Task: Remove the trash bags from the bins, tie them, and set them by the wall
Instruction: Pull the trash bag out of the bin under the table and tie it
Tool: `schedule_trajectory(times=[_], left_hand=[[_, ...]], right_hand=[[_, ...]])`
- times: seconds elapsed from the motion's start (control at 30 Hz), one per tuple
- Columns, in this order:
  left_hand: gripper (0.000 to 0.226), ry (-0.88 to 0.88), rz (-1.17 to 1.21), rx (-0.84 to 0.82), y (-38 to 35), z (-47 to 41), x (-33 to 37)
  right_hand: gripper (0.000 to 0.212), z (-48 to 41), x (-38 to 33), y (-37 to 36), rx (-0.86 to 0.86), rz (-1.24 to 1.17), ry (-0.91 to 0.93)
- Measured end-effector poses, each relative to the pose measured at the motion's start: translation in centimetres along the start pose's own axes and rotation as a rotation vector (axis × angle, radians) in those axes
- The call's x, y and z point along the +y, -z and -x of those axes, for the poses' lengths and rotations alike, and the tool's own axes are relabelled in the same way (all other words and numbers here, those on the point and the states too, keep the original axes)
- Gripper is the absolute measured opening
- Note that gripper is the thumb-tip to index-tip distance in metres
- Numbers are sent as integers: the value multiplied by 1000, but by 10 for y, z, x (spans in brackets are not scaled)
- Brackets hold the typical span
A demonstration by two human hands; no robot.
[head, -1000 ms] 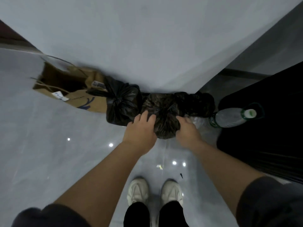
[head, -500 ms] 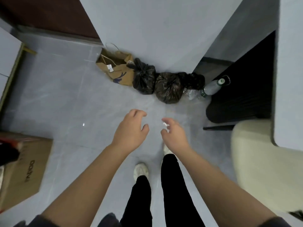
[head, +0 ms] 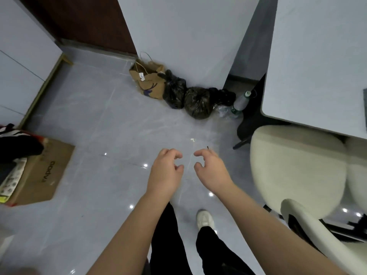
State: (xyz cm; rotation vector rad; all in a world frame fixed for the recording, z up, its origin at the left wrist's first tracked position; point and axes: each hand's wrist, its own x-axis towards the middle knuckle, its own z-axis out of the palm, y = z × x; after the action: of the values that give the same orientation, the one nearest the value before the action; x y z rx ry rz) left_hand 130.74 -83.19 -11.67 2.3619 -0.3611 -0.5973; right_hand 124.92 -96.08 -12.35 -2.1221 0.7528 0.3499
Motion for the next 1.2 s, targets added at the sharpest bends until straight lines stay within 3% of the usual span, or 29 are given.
schedule_trajectory(times=[0.27, 0.83, 1.2], left_hand=[[26, 85, -21, 7, -77, 119, 36], [31, 154, 0, 0, -227, 320, 71], [27, 308, 93, 66, -361, 378, 171]], right_hand=[[36, 101, 87, 43, -54, 120, 61], [33, 269, 273, 73, -137, 104, 153], [32, 294, 398, 159, -306, 212, 195]])
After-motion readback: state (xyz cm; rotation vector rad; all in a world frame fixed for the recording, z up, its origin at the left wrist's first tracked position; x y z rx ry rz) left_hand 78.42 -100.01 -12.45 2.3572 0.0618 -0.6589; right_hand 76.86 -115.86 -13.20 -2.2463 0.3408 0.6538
